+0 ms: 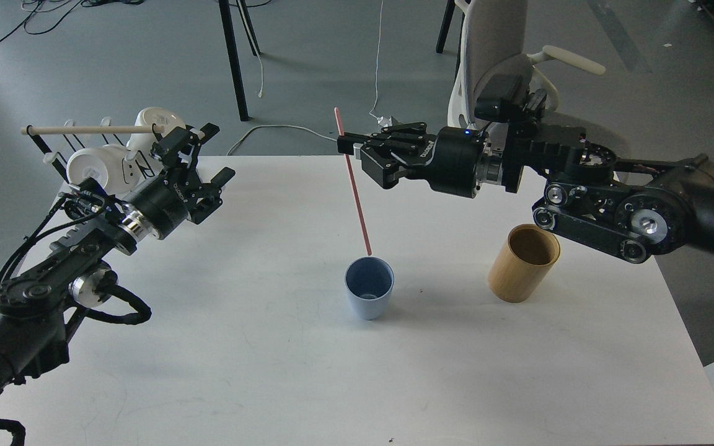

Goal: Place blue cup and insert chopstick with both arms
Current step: 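Move the straw over the blue cup and lower it inside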

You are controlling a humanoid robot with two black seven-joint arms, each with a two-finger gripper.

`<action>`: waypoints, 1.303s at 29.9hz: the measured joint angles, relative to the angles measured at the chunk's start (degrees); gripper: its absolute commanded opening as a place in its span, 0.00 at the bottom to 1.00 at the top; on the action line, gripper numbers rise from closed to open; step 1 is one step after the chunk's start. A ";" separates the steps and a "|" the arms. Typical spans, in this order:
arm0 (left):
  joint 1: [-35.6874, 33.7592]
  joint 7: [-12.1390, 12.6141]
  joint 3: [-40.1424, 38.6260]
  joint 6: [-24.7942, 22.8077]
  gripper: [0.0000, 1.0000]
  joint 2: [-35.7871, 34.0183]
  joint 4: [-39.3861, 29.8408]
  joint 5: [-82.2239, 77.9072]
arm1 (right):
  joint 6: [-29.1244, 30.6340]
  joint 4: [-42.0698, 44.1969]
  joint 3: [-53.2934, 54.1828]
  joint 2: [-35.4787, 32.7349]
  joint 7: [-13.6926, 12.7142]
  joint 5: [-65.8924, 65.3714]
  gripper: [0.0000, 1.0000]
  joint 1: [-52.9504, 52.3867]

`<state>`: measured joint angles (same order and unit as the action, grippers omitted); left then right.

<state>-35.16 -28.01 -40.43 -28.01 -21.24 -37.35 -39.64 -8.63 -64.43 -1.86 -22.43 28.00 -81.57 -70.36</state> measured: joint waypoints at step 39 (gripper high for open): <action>-0.04 0.00 0.45 0.01 0.96 1.75 0.02 0.01 | -7.84 5.10 -3.08 6.24 0.00 -3.77 0.03 6.87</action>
<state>-35.20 -28.00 -39.99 -28.00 -19.49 -37.33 -39.64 -16.47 -59.32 -4.94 -16.20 28.00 -85.34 -63.48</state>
